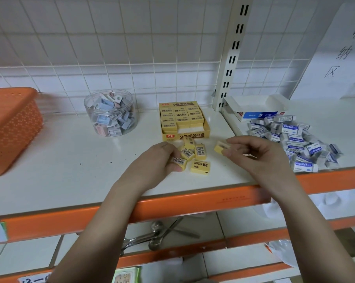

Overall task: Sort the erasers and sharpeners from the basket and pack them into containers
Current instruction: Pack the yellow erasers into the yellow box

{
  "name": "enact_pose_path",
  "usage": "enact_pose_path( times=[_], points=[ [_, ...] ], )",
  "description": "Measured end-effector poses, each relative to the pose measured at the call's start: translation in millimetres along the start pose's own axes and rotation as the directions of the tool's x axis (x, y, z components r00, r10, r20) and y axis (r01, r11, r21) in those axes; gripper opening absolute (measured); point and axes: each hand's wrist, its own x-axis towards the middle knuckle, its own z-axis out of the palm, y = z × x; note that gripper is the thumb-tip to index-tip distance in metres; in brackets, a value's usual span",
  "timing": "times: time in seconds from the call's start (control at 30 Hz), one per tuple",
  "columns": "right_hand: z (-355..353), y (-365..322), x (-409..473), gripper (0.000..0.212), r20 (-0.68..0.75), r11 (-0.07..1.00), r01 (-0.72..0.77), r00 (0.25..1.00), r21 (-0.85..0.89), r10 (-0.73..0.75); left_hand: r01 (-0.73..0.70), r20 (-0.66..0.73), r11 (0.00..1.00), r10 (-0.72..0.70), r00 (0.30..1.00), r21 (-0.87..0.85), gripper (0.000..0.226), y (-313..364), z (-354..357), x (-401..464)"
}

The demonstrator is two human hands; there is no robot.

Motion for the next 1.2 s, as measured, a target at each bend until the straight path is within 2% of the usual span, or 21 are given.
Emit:
enact_pose_path(
  times=[0.17, 0.3, 0.4, 0.5, 0.6, 0.8, 0.97, 1.1, 1.2],
  points=[
    [-2, -7, 6, 0.029, -0.02, 0.997, 0.055, 0.998, -0.049, -0.056, -0.023, -0.176, 0.996, 0.007, 0.984, -0.085, 0.028, 5, -21, -11],
    [2, -14, 11, 0.02, -0.031, 0.995, 0.101, 0.994, -0.015, -0.101, -0.058, -0.254, 0.98, 0.008, 0.967, -0.19, 0.028, 14, -39, -22],
    [5, -17, 13, 0.02, -0.019, 0.99, 0.136, 0.99, -0.023, -0.137, -0.043, -0.269, 0.969, -0.025, 0.963, -0.242, 0.024, 19, -44, -29],
    [8, -15, 15, 0.02, 0.026, 0.981, 0.189, 0.982, -0.037, -0.188, 0.0, -0.287, 0.92, -0.122, 0.95, -0.391, 0.015, 21, -42, -34],
    [12, -12, 17, 0.023, 0.057, 0.979, 0.204, 0.978, -0.008, -0.203, -0.01, -0.324, 0.862, -0.179, 0.929, -0.507, 0.02, 20, -41, -37],
    [19, -6, 21, 0.026, 0.092, 0.98, 0.194, 0.976, 0.045, -0.197, -0.023, -0.3, 0.749, -0.237, 0.924, -0.662, 0.039, 19, -43, -45],
    [24, -5, 27, 0.03, 0.122, 0.984, 0.161, 0.978, 0.08, -0.17, -0.002, -0.283, 0.718, -0.271, 0.92, -0.696, 0.042, 15, -43, -46],
    [27, -7, 45, 0.029, 0.139, 0.984, 0.18, 0.974, -0.007, -0.178, 0.035, -0.282, 0.744, -0.295, 0.913, -0.667, 0.043, 9, -41, -44],
    [31, -5, 74, 0.031, 0.157, 0.952, 0.175, 0.978, -0.252, -0.138, 0.081, -0.316, 0.809, -0.317, 0.894, -0.582, 0.044, 3, -38, -39]
  ],
)
